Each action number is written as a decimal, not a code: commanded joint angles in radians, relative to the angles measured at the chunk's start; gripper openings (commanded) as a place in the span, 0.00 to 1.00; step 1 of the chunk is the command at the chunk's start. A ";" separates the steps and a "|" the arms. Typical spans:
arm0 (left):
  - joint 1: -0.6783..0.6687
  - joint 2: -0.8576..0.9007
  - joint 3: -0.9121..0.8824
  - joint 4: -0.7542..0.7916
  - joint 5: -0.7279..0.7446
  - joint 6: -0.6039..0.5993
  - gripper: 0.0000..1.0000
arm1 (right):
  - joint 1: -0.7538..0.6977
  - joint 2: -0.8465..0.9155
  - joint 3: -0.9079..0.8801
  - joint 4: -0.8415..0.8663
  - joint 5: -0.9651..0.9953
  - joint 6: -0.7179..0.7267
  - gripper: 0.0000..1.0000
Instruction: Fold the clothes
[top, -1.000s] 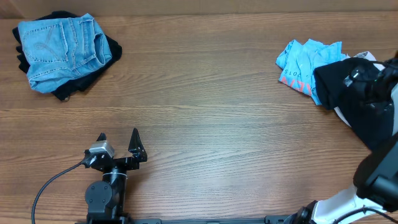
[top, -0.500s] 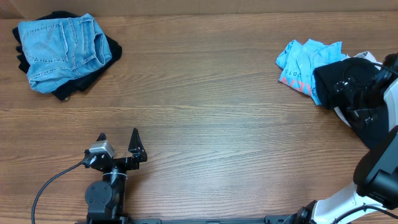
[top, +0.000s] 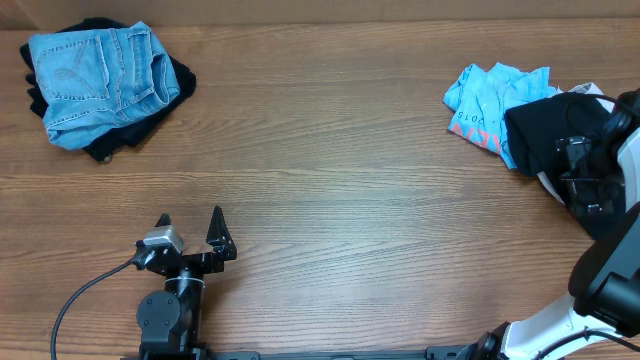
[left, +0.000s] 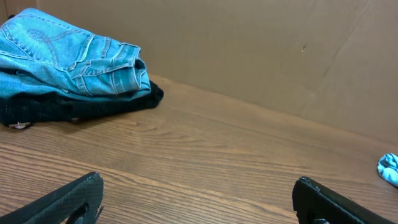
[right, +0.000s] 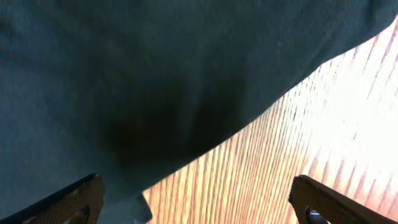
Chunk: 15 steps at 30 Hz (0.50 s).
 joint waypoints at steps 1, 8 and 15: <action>-0.006 -0.008 -0.003 0.004 -0.017 0.019 1.00 | -0.003 0.000 -0.038 0.063 0.021 0.023 1.00; -0.006 -0.008 -0.003 0.004 -0.016 0.019 1.00 | -0.003 0.000 -0.065 0.156 0.021 -0.052 1.00; -0.006 -0.008 -0.003 0.004 -0.016 0.019 1.00 | -0.004 0.000 -0.065 0.165 0.026 -0.060 1.00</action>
